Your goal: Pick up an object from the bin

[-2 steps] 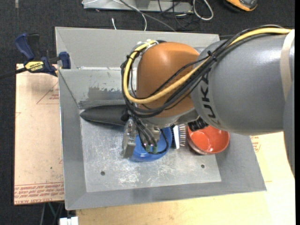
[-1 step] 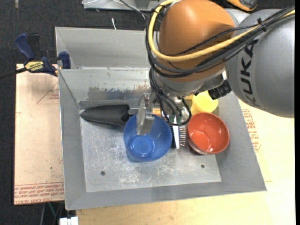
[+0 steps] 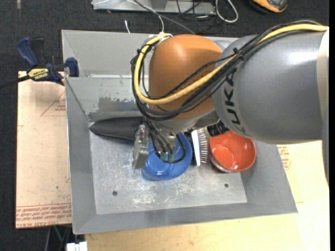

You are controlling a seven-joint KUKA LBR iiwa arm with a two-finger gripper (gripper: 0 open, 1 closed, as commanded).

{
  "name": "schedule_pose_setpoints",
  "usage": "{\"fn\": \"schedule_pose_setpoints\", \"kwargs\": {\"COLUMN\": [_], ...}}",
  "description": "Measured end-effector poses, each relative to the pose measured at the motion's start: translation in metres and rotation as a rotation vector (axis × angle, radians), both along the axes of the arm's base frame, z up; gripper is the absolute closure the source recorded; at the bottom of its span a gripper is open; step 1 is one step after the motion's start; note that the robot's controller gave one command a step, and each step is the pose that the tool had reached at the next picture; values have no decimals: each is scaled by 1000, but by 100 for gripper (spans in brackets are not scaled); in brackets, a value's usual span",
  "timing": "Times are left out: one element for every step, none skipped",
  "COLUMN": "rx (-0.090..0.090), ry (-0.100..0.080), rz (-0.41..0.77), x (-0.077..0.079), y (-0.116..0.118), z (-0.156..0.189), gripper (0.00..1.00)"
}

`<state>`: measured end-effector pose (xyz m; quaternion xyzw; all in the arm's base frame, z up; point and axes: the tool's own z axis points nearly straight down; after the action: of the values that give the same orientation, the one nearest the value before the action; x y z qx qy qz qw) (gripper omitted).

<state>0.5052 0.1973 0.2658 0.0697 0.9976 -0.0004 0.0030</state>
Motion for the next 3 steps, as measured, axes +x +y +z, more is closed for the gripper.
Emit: {"fn": "schedule_pose_setpoints", "kwargs": {"rx": [0,3,0], "ry": [-15,-6,-16], "rz": [142,-226,145], "x": [-23,-8,36], "y": [-13,20,-5], "z": [2,-17,-47], "gripper": [100,100,100]}}
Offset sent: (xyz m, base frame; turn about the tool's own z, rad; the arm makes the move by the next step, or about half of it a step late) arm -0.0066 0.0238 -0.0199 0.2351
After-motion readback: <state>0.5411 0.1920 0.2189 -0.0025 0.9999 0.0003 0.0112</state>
